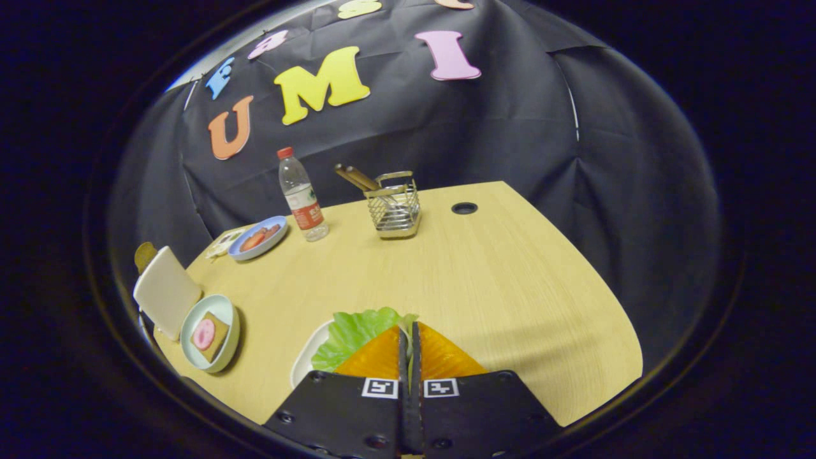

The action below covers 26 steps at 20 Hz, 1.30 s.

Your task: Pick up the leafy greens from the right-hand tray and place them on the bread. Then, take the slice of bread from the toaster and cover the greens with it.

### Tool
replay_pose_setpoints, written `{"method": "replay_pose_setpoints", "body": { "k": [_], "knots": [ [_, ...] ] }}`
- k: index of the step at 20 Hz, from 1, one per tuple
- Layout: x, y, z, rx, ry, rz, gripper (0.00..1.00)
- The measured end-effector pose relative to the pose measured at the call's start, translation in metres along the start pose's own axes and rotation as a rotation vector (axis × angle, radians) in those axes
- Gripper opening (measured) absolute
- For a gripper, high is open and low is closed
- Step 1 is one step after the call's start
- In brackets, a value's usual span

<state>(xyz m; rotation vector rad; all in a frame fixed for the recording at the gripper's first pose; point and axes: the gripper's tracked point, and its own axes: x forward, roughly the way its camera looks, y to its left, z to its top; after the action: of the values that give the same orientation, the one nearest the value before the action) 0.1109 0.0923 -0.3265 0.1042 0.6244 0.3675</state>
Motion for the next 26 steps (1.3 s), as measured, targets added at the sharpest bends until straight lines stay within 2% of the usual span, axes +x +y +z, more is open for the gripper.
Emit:
{"method": "replay_pose_setpoints", "body": {
  "k": [5,10,16,20,26],
  "knots": [
    [-0.027,0.028,0.036,0.052,-0.039,0.065,0.00],
    [-0.059,0.067,0.071,0.017,-0.063,0.092,0.00],
    [-0.096,0.166,0.091,-0.034,-0.068,0.184,0.00],
    [-0.097,0.248,0.078,-0.050,-0.047,0.266,0.00],
    [-0.074,0.360,0.031,-0.059,0.036,0.372,0.00]
  ]
}}
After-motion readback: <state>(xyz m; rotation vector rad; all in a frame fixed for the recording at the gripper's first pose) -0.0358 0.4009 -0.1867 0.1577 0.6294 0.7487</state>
